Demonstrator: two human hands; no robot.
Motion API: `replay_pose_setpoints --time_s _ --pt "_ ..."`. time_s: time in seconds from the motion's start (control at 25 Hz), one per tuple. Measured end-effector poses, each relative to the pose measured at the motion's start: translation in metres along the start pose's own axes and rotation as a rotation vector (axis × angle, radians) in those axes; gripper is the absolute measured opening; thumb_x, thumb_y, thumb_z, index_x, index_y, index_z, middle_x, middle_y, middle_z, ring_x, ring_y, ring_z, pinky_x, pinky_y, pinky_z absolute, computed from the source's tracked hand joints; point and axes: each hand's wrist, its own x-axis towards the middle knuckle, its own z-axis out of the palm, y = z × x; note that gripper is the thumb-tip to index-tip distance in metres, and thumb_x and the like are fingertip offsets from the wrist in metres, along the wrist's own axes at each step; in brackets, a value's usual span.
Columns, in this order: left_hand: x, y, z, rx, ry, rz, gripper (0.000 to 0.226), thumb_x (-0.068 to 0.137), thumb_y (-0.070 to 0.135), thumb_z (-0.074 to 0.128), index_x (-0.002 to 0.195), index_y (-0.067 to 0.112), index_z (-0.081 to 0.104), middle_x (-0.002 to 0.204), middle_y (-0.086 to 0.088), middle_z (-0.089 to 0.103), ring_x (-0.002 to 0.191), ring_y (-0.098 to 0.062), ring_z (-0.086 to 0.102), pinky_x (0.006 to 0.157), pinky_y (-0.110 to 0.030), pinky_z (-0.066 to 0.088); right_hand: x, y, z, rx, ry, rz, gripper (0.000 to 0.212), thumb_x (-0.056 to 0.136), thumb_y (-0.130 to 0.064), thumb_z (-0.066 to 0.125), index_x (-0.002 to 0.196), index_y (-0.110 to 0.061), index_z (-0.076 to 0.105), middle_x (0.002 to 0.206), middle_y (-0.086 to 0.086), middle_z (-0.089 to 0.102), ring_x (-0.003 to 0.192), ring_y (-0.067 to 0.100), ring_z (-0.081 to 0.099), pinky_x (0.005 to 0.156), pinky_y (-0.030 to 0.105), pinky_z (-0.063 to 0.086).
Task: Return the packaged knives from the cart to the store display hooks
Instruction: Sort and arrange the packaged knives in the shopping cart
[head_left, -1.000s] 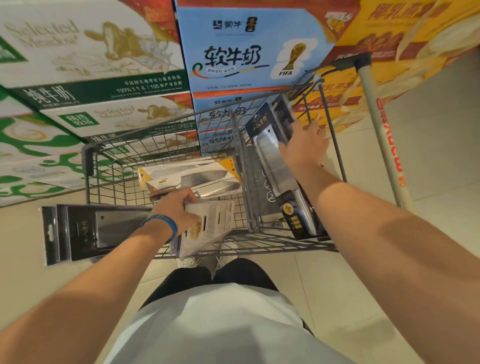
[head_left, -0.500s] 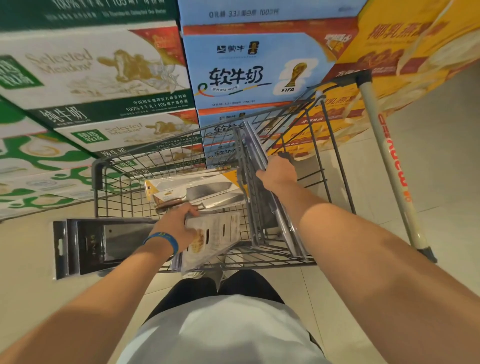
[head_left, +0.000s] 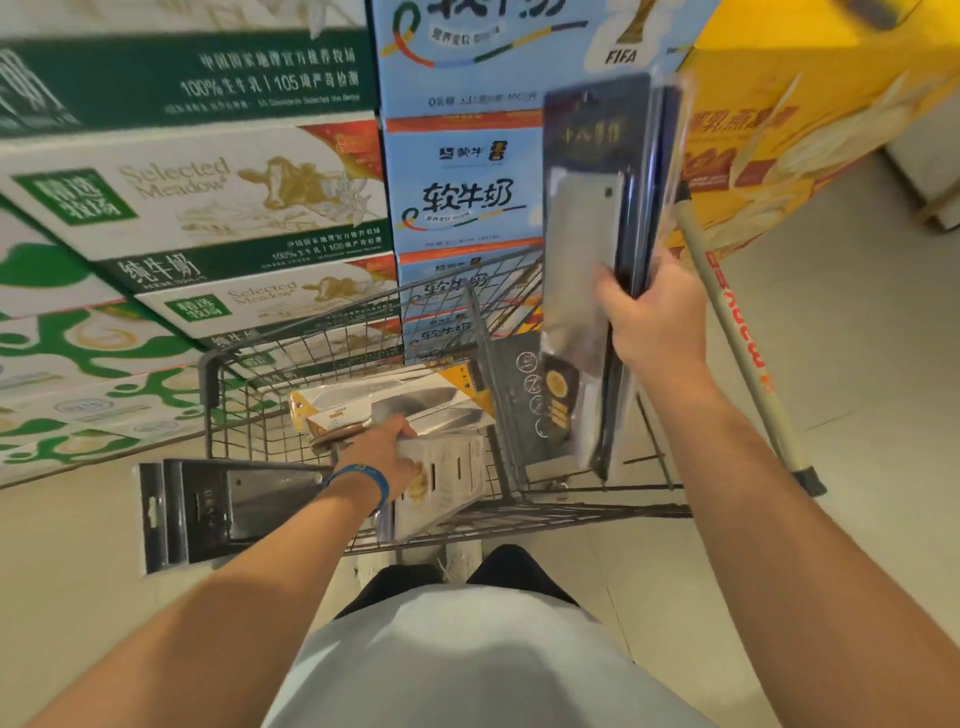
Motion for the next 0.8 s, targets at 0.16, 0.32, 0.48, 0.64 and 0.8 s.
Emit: replay_pose_setpoints --time_s 0.16,0.32,0.48,0.64,0.8 --pt "-0.004 -0.001 0.003 0.061 0.020 0.000 0.033 0.088 0.017 0.058 0.114 0.034 0.048 0.091 0.005 0.060 0.070 -0.014 0.061 0.053 -0.027 0.048 0.014 -0.079 -0.030 0.246 0.136 -0.119 0.009 0.091 -0.033 0.070 0.093 -0.027 0.063 0.084 -0.013 0.068 0.077 -0.007 0.064 0.071 0.016 0.052" --pt "-0.008 -0.008 -0.001 0.023 -0.015 -0.005 0.031 0.088 0.015 0.059 0.113 0.030 0.050 0.105 -0.002 0.063 0.082 -0.021 0.063 0.066 -0.030 0.052 0.006 -0.130 -0.024 0.516 0.212 -0.152 0.014 0.091 -0.021 0.072 0.104 -0.024 0.068 0.098 -0.008 0.075 0.096 0.007 0.071 0.087 0.031 0.057" --pt "-0.010 -0.017 0.000 0.058 -0.008 -0.011 0.021 0.089 0.017 0.059 0.106 0.026 0.050 0.101 -0.003 0.060 0.089 -0.025 0.061 0.069 -0.029 0.047 -0.059 -0.141 0.027 0.459 0.149 -0.123 0.013 0.088 -0.030 0.075 0.086 -0.030 0.061 0.072 -0.006 0.065 0.071 0.004 0.063 0.065 0.018 0.050" --pt "-0.006 -0.034 -0.001 0.112 0.043 -0.084 0.015 0.089 0.023 0.060 0.100 0.014 0.059 0.099 -0.008 0.066 0.088 -0.027 0.063 0.070 -0.031 0.046 -0.129 -0.117 0.068 0.344 -0.156 0.056 0.022 0.082 -0.023 0.080 0.084 -0.017 0.060 0.070 0.003 0.065 0.068 0.022 0.063 0.068 0.043 0.053" --pt "-0.001 -0.052 -0.008 0.137 0.014 -0.055 0.020 0.092 0.013 0.053 0.111 0.018 0.057 0.097 -0.002 0.061 0.081 -0.019 0.051 0.070 -0.028 0.043 -0.136 -0.108 0.068 0.350 -0.063 0.010 0.017 0.080 -0.041 0.073 0.084 -0.039 0.056 0.085 -0.014 0.069 0.071 0.007 0.068 0.069 0.022 0.056"
